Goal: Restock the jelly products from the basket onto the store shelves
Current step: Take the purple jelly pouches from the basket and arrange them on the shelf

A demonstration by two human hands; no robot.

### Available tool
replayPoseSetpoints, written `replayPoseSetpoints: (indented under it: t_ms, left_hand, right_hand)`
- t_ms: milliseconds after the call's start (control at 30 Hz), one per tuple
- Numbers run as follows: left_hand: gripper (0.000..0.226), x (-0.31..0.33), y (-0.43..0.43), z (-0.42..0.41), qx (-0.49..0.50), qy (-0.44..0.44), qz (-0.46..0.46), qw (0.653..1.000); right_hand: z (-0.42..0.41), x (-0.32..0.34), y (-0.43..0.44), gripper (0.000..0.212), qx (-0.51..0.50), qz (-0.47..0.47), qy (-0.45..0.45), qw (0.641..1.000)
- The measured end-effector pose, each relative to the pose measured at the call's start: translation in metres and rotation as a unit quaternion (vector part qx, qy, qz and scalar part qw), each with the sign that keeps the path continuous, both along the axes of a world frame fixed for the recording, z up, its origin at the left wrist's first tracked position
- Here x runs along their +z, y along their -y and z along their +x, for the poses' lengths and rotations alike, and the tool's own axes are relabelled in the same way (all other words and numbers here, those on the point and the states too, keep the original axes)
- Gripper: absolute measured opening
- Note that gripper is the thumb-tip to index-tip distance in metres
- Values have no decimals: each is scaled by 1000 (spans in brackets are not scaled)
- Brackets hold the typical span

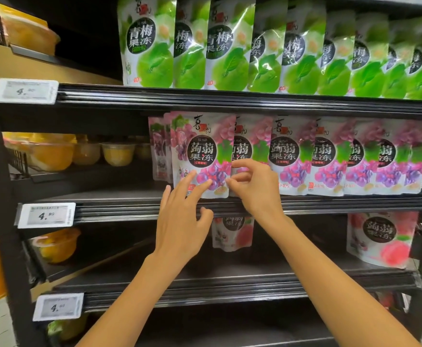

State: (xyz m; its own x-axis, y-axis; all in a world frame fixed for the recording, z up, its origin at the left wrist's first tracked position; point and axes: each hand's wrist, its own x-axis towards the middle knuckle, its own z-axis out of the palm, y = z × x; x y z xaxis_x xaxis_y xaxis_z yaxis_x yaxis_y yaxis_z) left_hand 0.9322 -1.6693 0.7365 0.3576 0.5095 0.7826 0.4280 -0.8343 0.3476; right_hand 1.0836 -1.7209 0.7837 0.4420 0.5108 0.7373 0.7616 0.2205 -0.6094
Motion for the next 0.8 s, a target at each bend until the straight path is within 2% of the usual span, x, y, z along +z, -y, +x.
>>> replayPoseSetpoints:
  t_ms: [133, 233, 300, 400, 567, 800]
  left_hand:
    - [52, 0, 2, 5, -8, -3, 2, 1000]
    - [51, 0, 2, 7, -11, 1, -2, 1000]
    - [50, 0, 3, 8, -11, 1, -4, 1000]
    - [49, 2, 4, 11, -8, 2, -10, 1000]
    - [49, 3, 10, 19, -14, -6, -9, 1000]
    - [48, 3, 16, 32, 5, -17, 3, 1000]
  right_hand:
    - [6, -3, 10, 23, -19, 44, -8, 999]
    - [16, -6, 18, 27, -110, 84, -38, 990]
    - [25, -8, 21, 29, -158, 38, -76, 984]
    - [38, -10, 24, 22, -158, -34, -112, 981]
    - [52, -8, 31, 18, -183, -26, -133, 974]
    - [63, -10, 38, 16, -167, -19, -124, 978]
